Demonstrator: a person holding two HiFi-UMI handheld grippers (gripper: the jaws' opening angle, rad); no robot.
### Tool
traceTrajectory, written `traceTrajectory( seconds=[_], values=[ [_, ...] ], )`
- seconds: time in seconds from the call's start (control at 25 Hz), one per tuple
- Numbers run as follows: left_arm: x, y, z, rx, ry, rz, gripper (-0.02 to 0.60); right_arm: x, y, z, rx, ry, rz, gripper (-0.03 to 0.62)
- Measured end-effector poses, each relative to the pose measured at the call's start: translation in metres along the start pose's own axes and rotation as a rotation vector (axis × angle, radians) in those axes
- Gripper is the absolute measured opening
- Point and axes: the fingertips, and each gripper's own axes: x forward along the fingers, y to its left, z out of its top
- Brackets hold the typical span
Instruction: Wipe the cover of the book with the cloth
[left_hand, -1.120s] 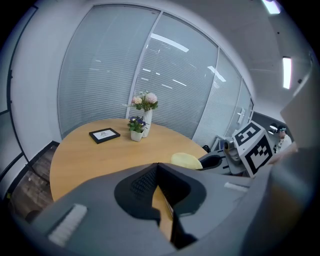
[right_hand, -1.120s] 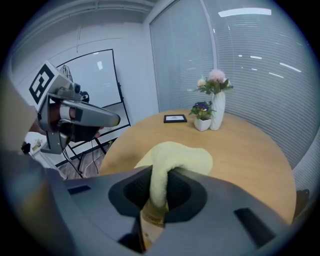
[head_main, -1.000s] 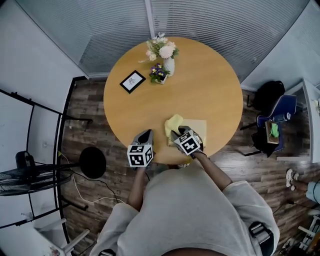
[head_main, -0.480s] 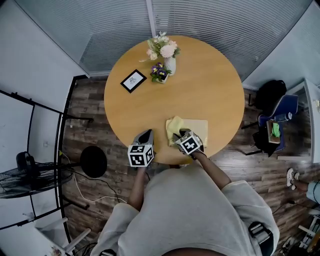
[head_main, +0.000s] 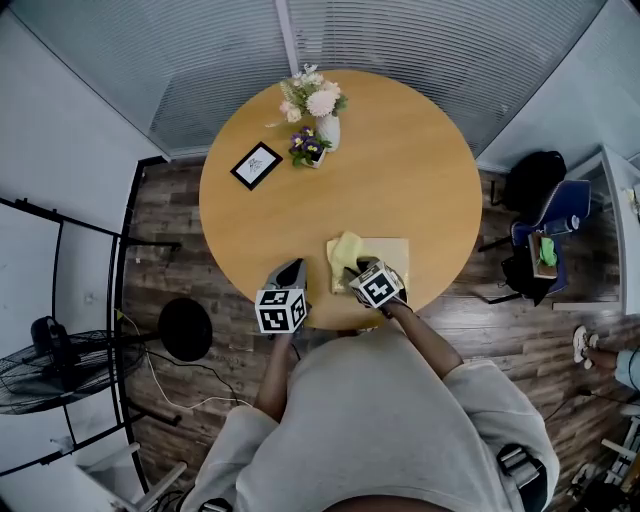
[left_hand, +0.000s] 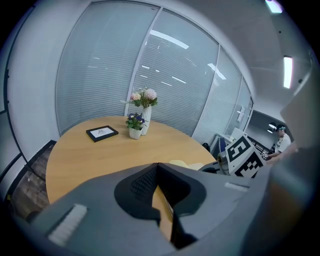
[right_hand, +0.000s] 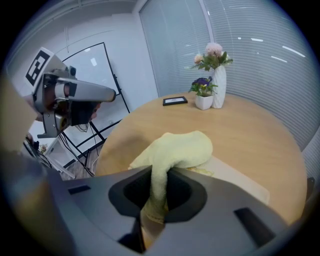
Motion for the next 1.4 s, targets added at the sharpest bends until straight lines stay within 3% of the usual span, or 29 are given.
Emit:
traceTrajectory(
  seconds=[1.4],
  values=[
    [0.037, -0.063, 0.001, 0.083, 0.038, -0.146, 0.006, -0.08, -0.086, -0.085, 0.172, 0.036, -0.21, 0.06]
  ],
)
